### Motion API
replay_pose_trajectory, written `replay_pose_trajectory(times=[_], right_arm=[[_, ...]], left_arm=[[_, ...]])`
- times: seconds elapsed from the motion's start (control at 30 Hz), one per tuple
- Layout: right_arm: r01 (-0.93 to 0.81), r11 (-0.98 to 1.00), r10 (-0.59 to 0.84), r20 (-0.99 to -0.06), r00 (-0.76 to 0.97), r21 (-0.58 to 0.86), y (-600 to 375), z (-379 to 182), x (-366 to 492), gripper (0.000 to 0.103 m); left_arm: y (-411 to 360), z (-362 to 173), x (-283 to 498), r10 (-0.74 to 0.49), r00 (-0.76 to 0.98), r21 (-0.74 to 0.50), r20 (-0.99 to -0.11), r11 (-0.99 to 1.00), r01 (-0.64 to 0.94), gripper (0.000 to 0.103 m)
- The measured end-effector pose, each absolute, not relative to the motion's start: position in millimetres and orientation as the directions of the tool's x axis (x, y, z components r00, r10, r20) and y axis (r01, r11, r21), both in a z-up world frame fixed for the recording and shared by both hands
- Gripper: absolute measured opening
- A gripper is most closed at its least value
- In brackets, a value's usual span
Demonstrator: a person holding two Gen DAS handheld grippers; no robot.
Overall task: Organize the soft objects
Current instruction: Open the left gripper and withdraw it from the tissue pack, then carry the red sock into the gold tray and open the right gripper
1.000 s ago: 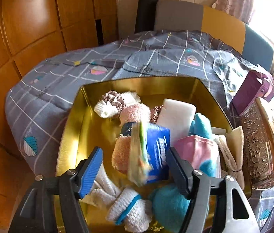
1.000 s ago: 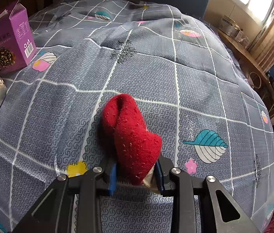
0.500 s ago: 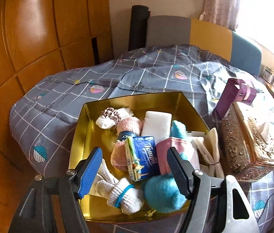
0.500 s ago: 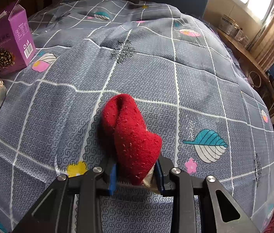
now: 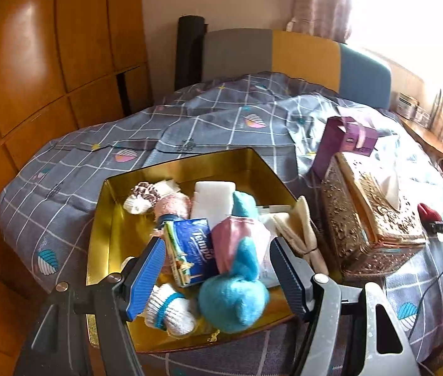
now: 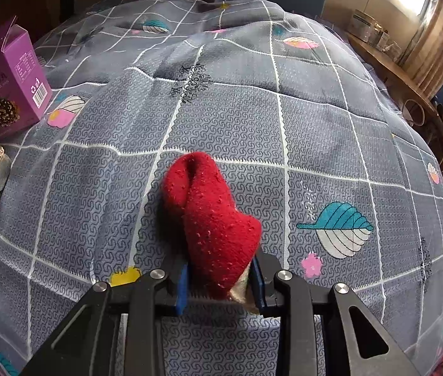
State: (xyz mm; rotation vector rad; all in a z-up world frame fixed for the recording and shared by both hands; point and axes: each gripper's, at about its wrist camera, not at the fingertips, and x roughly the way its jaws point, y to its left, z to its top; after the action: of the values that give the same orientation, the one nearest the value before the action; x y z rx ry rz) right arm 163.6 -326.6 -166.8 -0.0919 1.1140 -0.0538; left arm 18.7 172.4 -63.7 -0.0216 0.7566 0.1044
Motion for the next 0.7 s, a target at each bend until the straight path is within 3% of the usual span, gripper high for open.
replay_pose_trajectory(times=[0.37, 0.7], right_arm=[[0.052, 0.993, -0.116, -0.909, 0.401, -0.104, -314, -150, 192, 0.026], [-0.063, 0.994, -0.037, -0.814, 0.580, -0.090, -235, -52, 230, 0.026]], left_arm=[[164, -64, 12, 0.032, 0.725, 0.013, -0.688, 0.999, -0.032, 0.070], [166, -70, 10, -0.005, 0.719, -0.001, -0.695, 1.000, 0.005, 0.070]])
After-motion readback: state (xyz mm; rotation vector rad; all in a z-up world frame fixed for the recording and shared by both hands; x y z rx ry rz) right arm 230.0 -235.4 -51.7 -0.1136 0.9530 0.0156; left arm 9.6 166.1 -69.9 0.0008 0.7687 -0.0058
